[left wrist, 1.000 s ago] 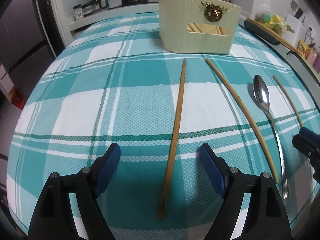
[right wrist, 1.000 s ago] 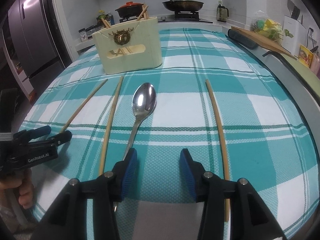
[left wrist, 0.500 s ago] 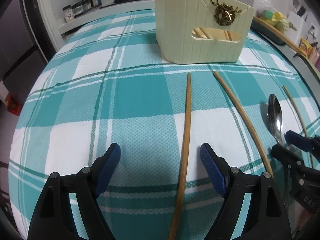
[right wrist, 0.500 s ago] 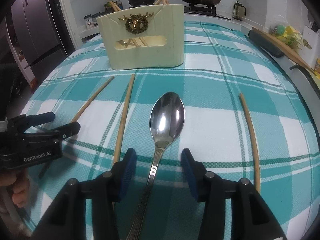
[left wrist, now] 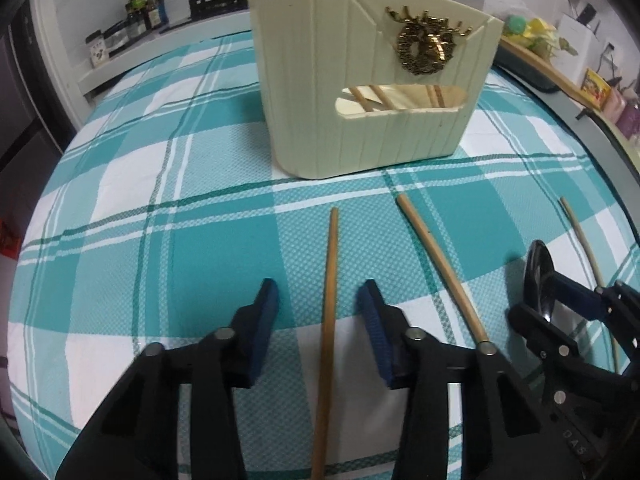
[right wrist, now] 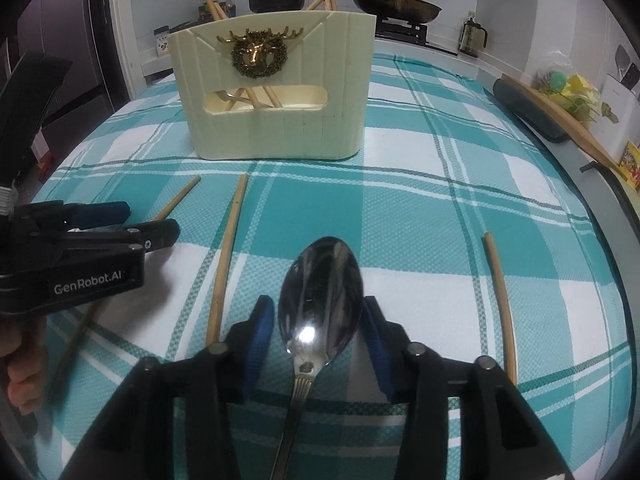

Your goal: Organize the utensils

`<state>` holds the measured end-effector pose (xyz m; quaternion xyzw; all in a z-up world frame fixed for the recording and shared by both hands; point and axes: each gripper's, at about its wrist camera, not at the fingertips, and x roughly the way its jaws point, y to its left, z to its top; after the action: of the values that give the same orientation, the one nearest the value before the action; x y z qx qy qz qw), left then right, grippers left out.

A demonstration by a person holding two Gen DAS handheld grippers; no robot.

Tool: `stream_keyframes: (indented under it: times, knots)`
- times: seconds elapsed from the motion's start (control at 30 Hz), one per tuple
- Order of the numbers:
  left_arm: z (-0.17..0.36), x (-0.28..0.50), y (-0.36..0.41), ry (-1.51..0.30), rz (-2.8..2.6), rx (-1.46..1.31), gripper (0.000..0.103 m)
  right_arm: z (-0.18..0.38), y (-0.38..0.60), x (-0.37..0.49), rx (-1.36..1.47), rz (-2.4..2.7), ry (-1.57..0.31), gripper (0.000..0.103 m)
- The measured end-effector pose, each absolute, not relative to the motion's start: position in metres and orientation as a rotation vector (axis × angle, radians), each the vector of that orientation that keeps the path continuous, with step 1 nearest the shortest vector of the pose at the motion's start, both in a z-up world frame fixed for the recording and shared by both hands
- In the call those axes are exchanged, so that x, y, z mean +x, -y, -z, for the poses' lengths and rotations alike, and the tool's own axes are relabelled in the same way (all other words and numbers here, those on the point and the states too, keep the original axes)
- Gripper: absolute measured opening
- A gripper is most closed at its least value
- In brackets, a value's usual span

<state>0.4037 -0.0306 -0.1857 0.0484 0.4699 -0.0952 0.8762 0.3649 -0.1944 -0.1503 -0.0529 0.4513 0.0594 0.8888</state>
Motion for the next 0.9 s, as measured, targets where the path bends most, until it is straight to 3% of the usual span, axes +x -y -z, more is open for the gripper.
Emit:
stream_keyframes:
  times: [0.07,0.27,0.9]
  knots:
    - [0.185,0.400,0.032,-0.969,0.210,0.104,0.005,0.149,0.200,0.365,-0.077,-0.135,-0.930,0.042]
    - [0.172,0.391,0.014,-0.928,0.211,0.016,0.004,0.130,0.220,0.358,0.035,-0.197,-0.851,0.042]
    - [0.060,0.302,-0.033,-0.620,0.271,-0.150,0.004,0.039,0.237,0.291,0.022,-0.243,-0.613,0.042]
